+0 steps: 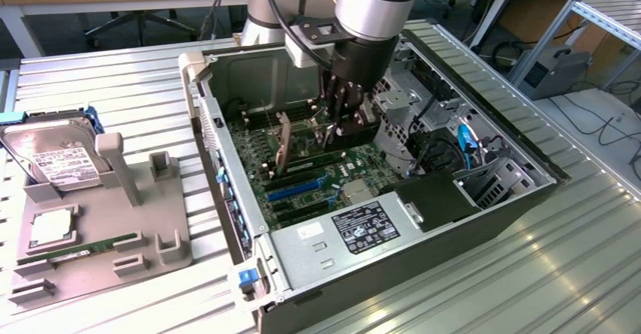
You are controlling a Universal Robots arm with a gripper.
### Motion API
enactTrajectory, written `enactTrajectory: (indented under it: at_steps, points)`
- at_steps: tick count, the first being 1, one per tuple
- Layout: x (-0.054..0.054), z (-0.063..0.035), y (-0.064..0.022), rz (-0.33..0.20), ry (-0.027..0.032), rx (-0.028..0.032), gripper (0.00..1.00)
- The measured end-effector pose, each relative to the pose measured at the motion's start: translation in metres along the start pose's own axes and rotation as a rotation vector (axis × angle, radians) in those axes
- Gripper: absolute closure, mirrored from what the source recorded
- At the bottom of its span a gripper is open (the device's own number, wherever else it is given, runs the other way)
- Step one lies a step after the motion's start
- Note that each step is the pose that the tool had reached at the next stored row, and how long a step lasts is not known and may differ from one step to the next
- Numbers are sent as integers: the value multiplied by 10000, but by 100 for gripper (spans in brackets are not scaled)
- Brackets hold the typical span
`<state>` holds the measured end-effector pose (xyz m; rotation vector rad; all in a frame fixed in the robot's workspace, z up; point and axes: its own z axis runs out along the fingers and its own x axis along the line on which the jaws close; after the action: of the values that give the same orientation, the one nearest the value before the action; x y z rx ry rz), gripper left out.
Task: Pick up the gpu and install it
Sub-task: 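Insert the gpu into the slot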
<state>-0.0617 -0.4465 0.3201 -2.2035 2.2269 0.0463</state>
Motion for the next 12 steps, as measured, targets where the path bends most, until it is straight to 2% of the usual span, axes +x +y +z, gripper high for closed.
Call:
enactTrajectory:
  at_steps: [12]
  points:
    - [35, 9, 6, 0, -1, 0, 73]
